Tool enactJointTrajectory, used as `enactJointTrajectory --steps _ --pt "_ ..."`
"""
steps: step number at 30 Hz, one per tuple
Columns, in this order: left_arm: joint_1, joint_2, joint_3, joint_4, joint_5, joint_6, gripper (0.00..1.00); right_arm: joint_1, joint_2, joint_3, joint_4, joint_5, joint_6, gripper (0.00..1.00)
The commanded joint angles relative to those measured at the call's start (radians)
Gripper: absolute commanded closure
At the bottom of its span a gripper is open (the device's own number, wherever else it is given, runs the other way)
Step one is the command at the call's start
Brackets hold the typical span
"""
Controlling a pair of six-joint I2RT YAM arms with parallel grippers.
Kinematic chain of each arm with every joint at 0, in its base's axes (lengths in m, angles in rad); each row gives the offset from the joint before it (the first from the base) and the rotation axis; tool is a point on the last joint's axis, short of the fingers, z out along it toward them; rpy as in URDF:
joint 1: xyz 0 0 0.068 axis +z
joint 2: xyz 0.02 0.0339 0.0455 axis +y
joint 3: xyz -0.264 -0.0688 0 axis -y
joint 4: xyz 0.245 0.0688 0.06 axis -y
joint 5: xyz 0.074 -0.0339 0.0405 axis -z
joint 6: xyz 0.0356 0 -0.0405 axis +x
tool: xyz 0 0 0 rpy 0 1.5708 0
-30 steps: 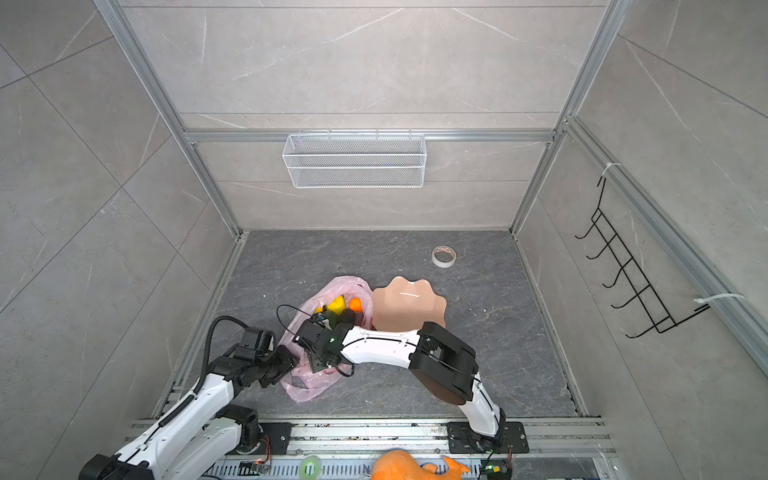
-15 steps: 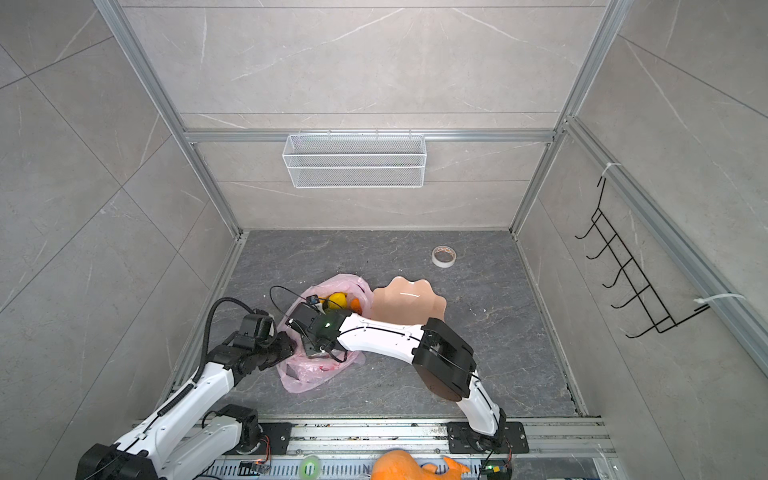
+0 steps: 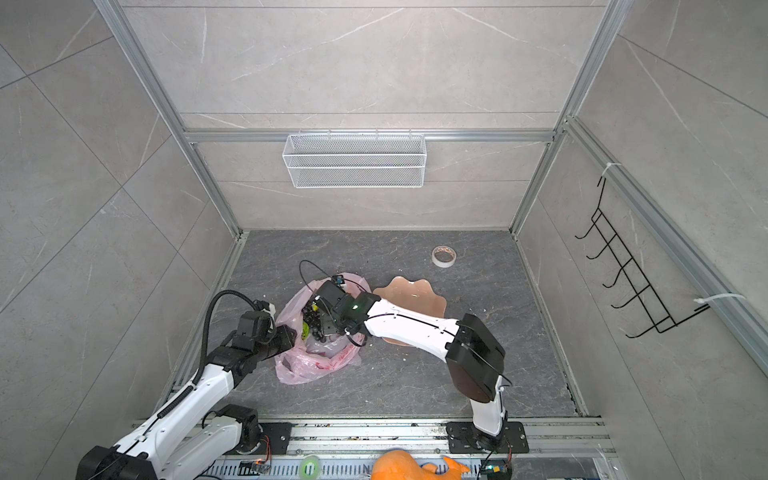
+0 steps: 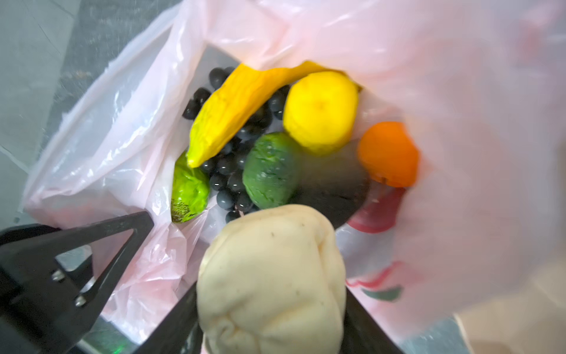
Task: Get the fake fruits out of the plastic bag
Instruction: 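Grasp the cream pear with the right gripper and lift it, then carry the cream pear with the right gripper and drop it into the pink bowl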
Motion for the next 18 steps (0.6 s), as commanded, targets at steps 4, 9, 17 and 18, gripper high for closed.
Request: enactJointTrajectory --steps 4,9,17,18 --pt "-0.003 -0.020 -0.002 0.049 0.001 0.032 0.66 -0.033 -0.176 -0.148 0.069 0.001 0.205 0.38" --pt "-0.003 -0.033 -0.009 0.051 -0.001 0.031 0.66 -0.129 -0.321 -0.380 0.216 -0.035 0.395 0.39" --pt "-0.002 -0.038 -0.013 0.054 0.004 0.032 0.66 -0.327 -0.429 -0.627 0.443 -0.169 0.592 0.38" --pt "-0.003 -0.041 -0.014 0.054 0.005 0.031 0.66 -0.353 -0.428 -0.651 0.480 -0.196 0.621 0.38"
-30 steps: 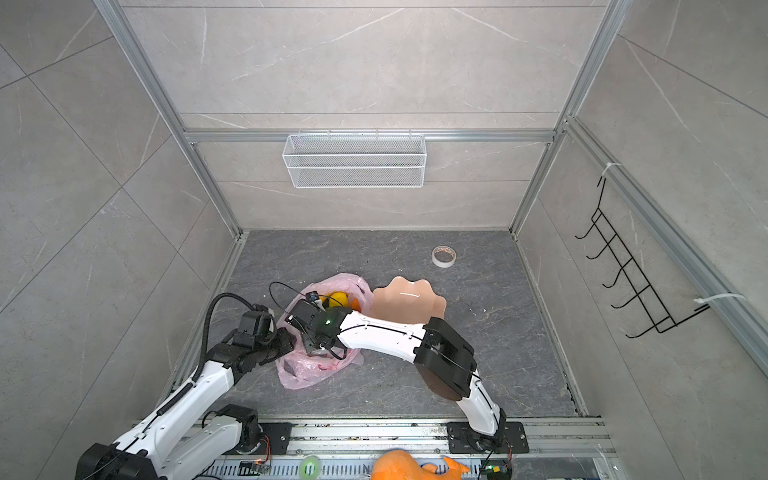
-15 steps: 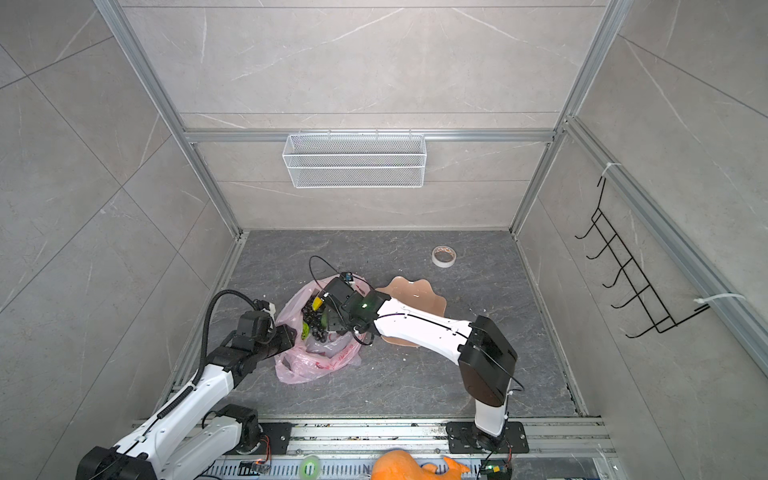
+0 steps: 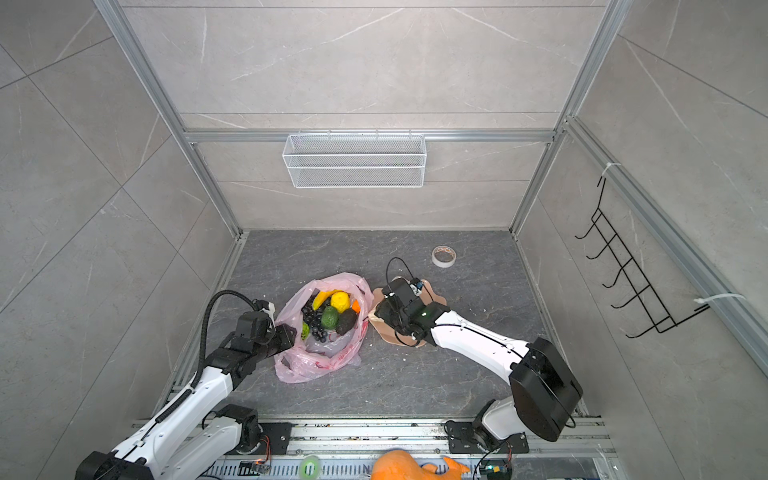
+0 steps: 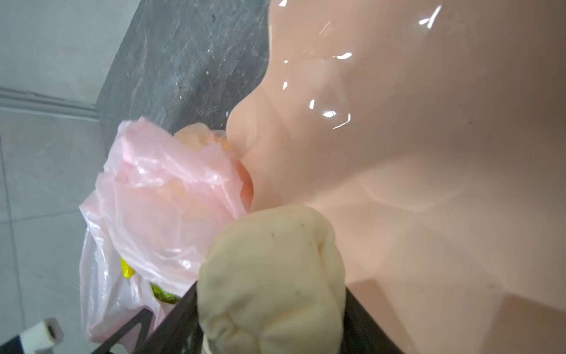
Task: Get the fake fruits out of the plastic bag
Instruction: 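Carry the cream pear with the right gripper and drop it into the pink bowl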
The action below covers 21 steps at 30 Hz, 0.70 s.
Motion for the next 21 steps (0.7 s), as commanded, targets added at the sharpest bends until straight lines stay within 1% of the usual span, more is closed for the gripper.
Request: enactJointTrajectory --steps 1,7,12,17,21 --pt "-0.003 -0.020 -0.008 0.036 0.005 0.024 0.66 -0.069 -0.023 -0.073 0.174 -0.103 0.155 0.38" --pt "-0.003 -0.043 -0.017 0.038 0.005 0.025 0.66 -0.168 0.054 -0.152 0.367 -0.219 0.298 0.38" --pt "-0.003 -0.047 -0.019 0.040 0.005 0.026 0.66 -0.192 0.147 -0.197 0.538 -0.285 0.420 0.38" --pt "-0.004 -0.049 -0.021 0.042 0.005 0.027 0.66 -0.192 0.181 -0.228 0.623 -0.284 0.504 0.38" --pt "-0.005 -0.048 -0.020 0.044 0.004 0.027 0.66 -0.192 0.168 -0.234 0.602 -0.268 0.518 0.36"
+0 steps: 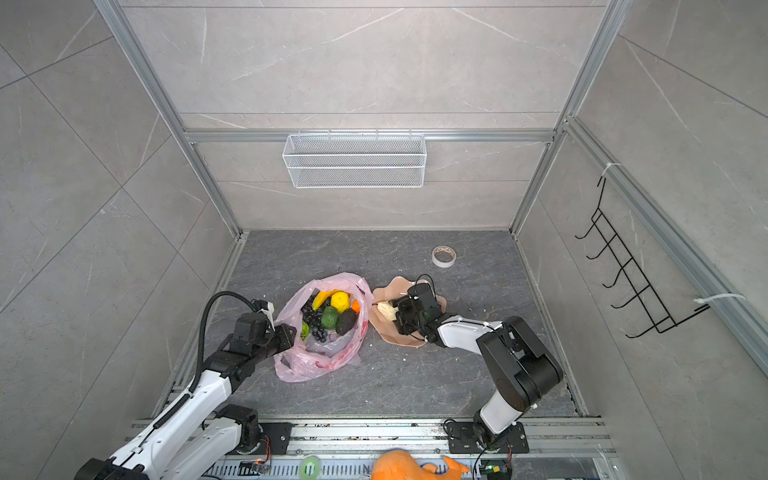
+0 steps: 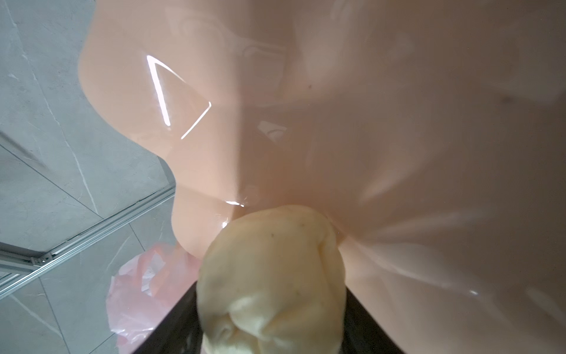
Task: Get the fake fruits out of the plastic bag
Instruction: 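Carry the cream pear with the right gripper and drop it into the pink bowl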
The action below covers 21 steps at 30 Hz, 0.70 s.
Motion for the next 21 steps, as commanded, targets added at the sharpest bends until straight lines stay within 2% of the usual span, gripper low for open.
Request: enactJointTrajectory --steps 1,10,17,21 --pt "-0.005 -0.015 -0.007 0.028 0.005 0.025 0.66 0.000 -0.008 -0.016 0.053 0.001 0.056 0.35" --pt "-0.004 -0.021 -0.009 0.028 0.004 0.026 0.66 -0.002 0.053 -0.031 0.118 -0.036 0.099 0.30" --pt "-0.004 -0.028 -0.012 0.028 0.003 0.025 0.66 -0.001 0.034 -0.037 0.097 -0.029 0.086 0.27" --pt "-0.004 -0.029 -0.013 0.027 0.002 0.025 0.66 -0.001 0.014 -0.042 0.074 -0.022 0.072 0.20"
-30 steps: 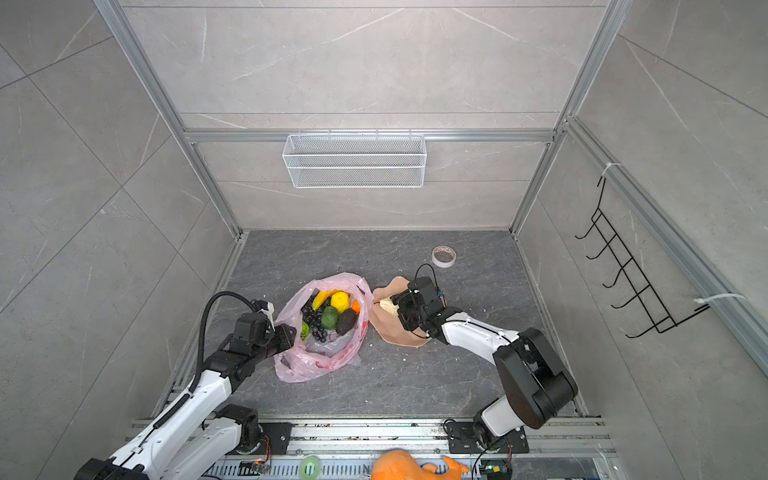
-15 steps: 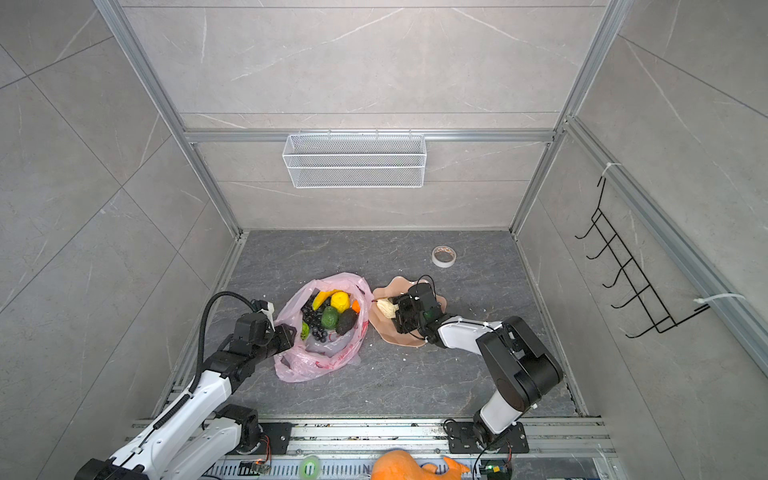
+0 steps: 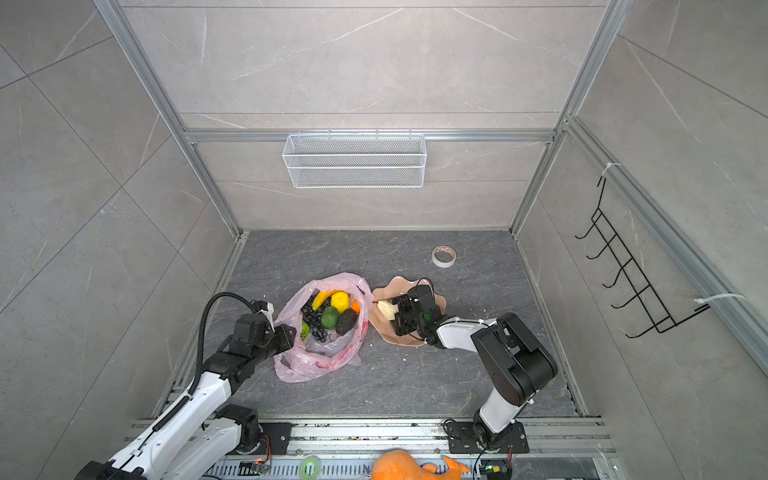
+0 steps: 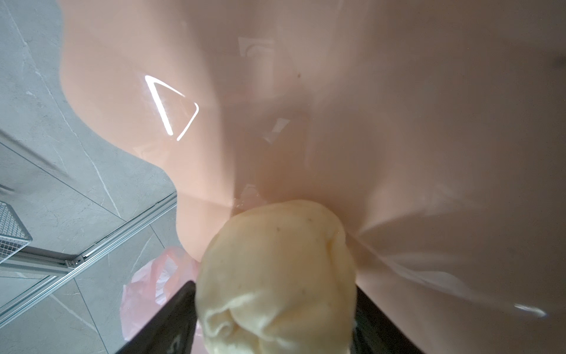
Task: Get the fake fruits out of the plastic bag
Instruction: 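Carry the cream pear with the right gripper and drop it into the pink bowl, then move the right gripper back into the bag above the dark avocado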
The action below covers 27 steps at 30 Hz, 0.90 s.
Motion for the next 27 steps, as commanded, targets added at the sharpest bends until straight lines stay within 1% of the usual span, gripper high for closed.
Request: enactJointTrajectory --steps 1,12,18,21,23,25,27 --pt "-0.005 -0.013 -0.003 0.024 0.002 0.023 0.66 -0.001 -0.027 -0.022 -0.024 0.002 -0.008 0.20" --pt "-0.005 -0.016 -0.003 0.025 0.002 0.023 0.66 -0.003 -0.102 -0.040 -0.067 0.030 -0.046 0.18" --pt "-0.005 -0.017 -0.004 0.025 0.003 0.021 0.66 -0.002 -0.194 -0.007 -0.204 0.056 -0.141 0.18" --pt "-0.004 -0.023 -0.006 0.025 0.002 0.020 0.66 0.017 -0.253 0.026 -0.314 0.095 -0.230 0.18" --pt "-0.004 -0.030 -0.008 0.025 0.002 0.019 0.66 0.051 -0.284 0.085 -0.423 0.135 -0.326 0.19" --pt "-0.005 -0.038 -0.010 0.016 0.003 0.017 0.66 0.095 -0.305 0.126 -0.493 0.175 -0.398 0.19" --pt "-0.004 -0.043 -0.006 -0.008 -0.006 0.006 0.66 0.162 -0.316 0.178 -0.574 0.235 -0.469 0.20"
